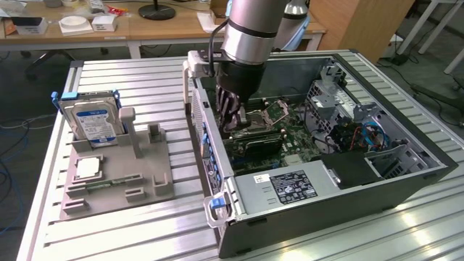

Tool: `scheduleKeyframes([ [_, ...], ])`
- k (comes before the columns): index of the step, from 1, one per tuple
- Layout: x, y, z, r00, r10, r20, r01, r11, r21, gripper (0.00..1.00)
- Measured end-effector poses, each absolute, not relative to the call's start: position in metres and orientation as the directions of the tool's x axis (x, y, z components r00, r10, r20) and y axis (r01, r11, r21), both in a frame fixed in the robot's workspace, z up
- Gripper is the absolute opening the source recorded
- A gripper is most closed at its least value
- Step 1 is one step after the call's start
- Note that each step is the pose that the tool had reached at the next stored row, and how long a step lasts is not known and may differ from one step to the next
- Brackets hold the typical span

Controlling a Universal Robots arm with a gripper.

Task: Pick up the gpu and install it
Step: 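Press down on the gpu until it lock into place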

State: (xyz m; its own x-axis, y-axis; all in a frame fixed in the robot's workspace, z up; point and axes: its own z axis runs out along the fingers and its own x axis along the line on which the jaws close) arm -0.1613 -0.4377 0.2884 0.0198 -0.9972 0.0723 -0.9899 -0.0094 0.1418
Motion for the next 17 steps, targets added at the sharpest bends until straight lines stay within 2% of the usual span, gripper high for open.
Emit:
scheduleKeyframes([
  [17,-0.1666,-0.4361,0.2856,0.020,-0.997,0.074,-0.991,-0.010,0.135,0.10],
])
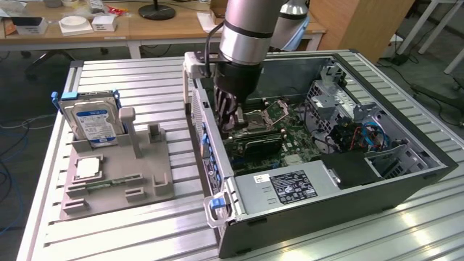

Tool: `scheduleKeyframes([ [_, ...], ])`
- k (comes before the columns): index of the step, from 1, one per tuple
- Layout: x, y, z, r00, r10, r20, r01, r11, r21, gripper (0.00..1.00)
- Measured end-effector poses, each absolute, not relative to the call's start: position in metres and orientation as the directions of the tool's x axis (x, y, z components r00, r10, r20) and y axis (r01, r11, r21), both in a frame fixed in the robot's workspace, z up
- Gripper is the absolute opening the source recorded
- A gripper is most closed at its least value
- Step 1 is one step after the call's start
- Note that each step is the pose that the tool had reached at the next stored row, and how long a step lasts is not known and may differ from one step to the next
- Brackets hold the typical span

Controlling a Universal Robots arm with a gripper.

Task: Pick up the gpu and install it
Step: 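Press down on the gpu until it lock into place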

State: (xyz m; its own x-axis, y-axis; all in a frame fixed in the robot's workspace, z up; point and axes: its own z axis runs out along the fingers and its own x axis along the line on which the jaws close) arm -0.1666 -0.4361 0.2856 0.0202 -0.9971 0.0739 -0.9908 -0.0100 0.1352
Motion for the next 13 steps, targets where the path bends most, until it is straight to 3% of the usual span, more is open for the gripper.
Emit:
scheduleKeyframes([
  [13,-0.154,-0.436,0.284,0.021,-0.997,0.073,-0.991,-0.011,0.135,0.10],
])
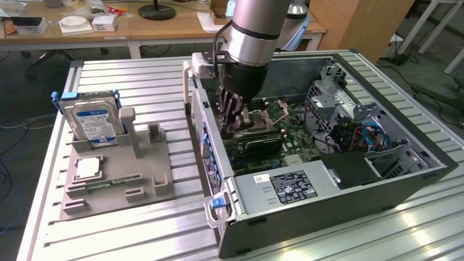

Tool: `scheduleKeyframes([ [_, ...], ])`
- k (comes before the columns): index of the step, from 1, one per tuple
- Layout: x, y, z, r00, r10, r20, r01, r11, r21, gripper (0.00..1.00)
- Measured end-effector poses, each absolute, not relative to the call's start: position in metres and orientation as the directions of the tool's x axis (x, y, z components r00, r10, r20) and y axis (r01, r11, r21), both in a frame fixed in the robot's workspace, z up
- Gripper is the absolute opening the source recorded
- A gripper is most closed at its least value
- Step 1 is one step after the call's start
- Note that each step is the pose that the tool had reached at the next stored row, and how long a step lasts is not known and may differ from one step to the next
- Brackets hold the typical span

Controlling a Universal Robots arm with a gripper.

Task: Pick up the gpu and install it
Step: 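Press down on the gpu until it lock into place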

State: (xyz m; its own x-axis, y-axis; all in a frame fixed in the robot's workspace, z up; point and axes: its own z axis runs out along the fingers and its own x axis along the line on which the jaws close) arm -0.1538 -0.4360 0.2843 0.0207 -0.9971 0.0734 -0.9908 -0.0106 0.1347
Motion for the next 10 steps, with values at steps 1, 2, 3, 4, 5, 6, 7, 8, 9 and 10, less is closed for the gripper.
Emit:
scheduleKeyframes([
  [1,-0.1525,-0.4360,0.2843,0.021,-0.997,0.073,-0.991,-0.011,0.135,0.10],
  [2,-0.1509,-0.4360,0.2843,0.021,-0.997,0.074,-0.991,-0.011,0.135,0.10],
  [3,-0.1494,-0.4360,0.2843,0.021,-0.997,0.073,-0.991,-0.011,0.135,0.10],
  [4,-0.1480,-0.4360,0.2843,0.021,-0.997,0.073,-0.991,-0.011,0.135,0.10],
  [5,-0.1469,-0.4360,0.2843,0.021,-0.997,0.073,-0.991,-0.011,0.135,0.10],
  [6,-0.1462,-0.4359,0.2843,0.021,-0.997,0.073,-0.990,-0.011,0.138,0.10],
  [7,-0.1456,-0.4359,0.2842,0.021,-0.997,0.073,-0.990,-0.011,0.143,0.10],
  [8,-0.1452,-0.4357,0.2843,0.022,-0.997,0.073,-0.989,-0.011,0.147,0.10],
  [9,-0.1453,-0.4356,0.2845,0.022,-0.997,0.073,-0.989,-0.011,0.150,0.10],
  [10,-0.1453,-0.4353,0.2847,0.022,-0.997,0.073,-0.988,-0.010,0.152,0.10],
])
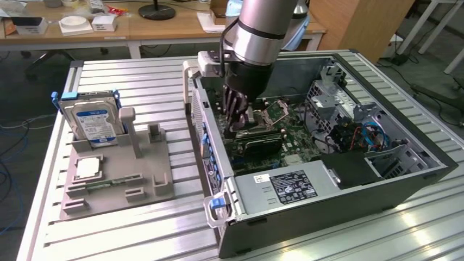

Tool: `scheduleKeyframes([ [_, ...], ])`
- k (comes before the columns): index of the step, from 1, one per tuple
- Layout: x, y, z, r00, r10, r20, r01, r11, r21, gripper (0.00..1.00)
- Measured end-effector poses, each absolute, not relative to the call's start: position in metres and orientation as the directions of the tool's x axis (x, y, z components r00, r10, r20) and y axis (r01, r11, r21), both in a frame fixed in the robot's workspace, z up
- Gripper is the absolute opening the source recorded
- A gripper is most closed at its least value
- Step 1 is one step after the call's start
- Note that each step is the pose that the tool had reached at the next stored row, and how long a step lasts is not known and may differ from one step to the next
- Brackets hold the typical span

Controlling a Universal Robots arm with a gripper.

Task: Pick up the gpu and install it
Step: 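Press down on the gpu until it lock into place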

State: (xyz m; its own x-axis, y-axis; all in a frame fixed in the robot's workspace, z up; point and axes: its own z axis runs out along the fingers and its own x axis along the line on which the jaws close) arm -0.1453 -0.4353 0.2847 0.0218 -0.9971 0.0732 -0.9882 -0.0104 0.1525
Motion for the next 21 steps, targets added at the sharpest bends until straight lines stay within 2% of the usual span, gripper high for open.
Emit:
scheduleKeyframes([
  [14,-0.145,-0.435,0.288,0.023,-0.997,0.073,-0.986,-0.011,0.168,0.10],
  [21,-0.145,-0.448,0.288,0.023,-0.997,0.080,-0.986,-0.010,0.169,0.10],
])
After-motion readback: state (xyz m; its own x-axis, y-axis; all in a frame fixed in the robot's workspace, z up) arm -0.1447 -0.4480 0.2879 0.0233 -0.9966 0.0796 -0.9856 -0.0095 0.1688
